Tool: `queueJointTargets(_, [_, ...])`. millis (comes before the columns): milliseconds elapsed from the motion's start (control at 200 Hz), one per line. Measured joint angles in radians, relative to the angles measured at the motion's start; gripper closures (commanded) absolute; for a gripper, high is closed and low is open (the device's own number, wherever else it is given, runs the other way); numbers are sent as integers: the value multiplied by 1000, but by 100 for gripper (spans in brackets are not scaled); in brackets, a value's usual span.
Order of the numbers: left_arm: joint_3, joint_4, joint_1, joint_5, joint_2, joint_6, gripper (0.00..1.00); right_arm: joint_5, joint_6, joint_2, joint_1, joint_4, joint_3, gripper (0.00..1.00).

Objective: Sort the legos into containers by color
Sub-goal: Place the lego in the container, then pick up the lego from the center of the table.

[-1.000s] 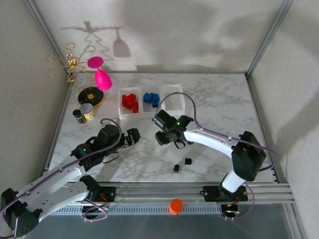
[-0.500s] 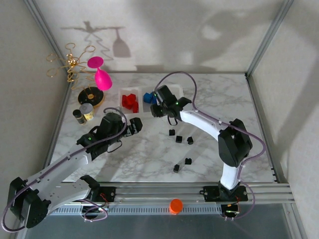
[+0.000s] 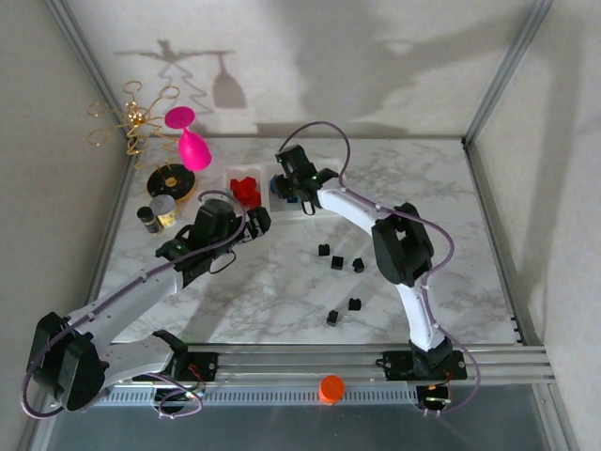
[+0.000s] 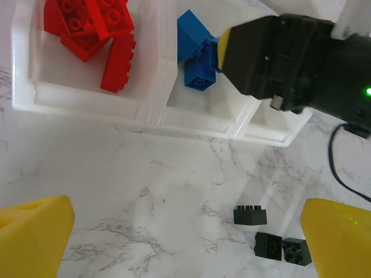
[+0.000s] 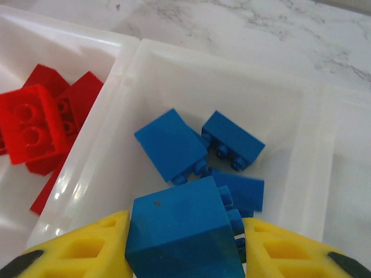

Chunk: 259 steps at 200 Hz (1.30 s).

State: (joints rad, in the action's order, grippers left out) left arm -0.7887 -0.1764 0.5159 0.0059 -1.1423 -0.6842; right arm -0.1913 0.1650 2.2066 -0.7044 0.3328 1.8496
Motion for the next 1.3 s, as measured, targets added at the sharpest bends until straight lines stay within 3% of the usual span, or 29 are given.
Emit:
queueJointTargets(185, [-22,5,-3,3,-7,0,0,-14,-23,74,1,15,104,35])
queueJointTargets(451, [-26,16,-3,3,2,0,0,-8,-40,38,1,23,85,29])
queueJointTargets(686, [-26,18,16,7,33,0,0,35,-16,-252,1,-8,-167,24])
queueJointTargets(891, [-4,31,94,10,33,-5,1,56,52,-469,1,-14,-420,24])
queueJointTargets(1297, [106,98,196,-6,30,-54,0,80,208,-518,-5,15,-780,33])
